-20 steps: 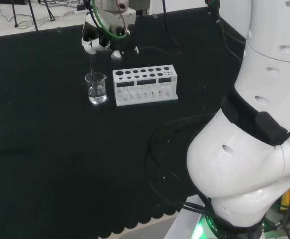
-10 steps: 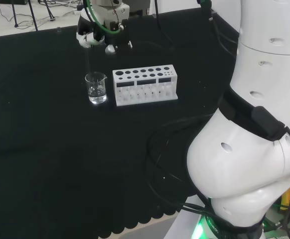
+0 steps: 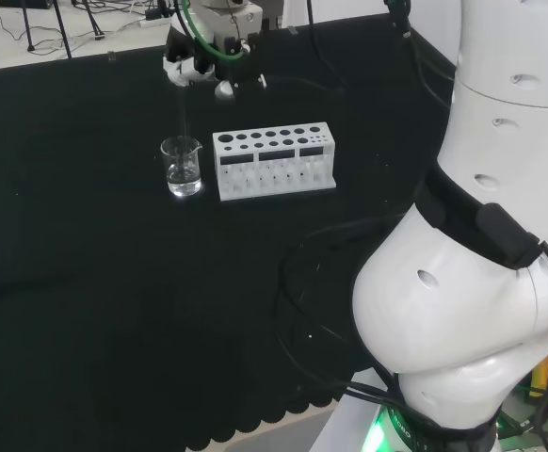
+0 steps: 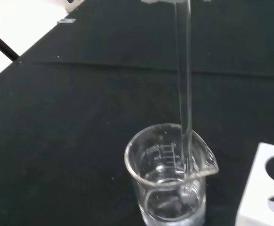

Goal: Stir in the beaker to the left of the white test tube rack with the glass rod.

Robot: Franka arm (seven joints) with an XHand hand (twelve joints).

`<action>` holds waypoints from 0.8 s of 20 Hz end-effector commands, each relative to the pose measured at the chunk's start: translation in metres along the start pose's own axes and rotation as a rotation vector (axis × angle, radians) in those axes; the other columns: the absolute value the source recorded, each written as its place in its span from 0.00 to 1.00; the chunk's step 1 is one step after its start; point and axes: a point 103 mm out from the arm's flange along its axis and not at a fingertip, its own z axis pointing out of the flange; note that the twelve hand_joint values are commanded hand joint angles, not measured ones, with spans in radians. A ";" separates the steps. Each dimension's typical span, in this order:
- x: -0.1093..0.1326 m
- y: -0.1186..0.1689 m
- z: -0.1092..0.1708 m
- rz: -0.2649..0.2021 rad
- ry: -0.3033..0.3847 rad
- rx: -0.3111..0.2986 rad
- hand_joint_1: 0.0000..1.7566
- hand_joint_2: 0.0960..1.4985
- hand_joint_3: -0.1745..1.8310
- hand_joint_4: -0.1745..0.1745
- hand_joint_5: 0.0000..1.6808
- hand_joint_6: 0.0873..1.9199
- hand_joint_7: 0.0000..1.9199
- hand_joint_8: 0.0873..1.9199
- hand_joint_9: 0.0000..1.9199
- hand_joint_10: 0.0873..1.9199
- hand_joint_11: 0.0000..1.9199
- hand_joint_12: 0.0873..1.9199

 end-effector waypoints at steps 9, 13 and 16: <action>0.027 -0.008 0.005 -0.031 -0.011 0.019 0.75 0.71 0.00 0.00 0.71 0.18 0.65 0.43 0.83 0.42 0.85 0.31; 0.042 0.005 0.005 -0.056 -0.002 0.012 0.75 0.71 0.00 0.00 0.71 0.18 0.65 0.43 0.83 0.42 0.85 0.31; 0.040 0.012 0.008 -0.057 -0.003 0.013 0.75 0.71 0.00 0.00 0.71 0.18 0.65 0.43 0.83 0.42 0.86 0.31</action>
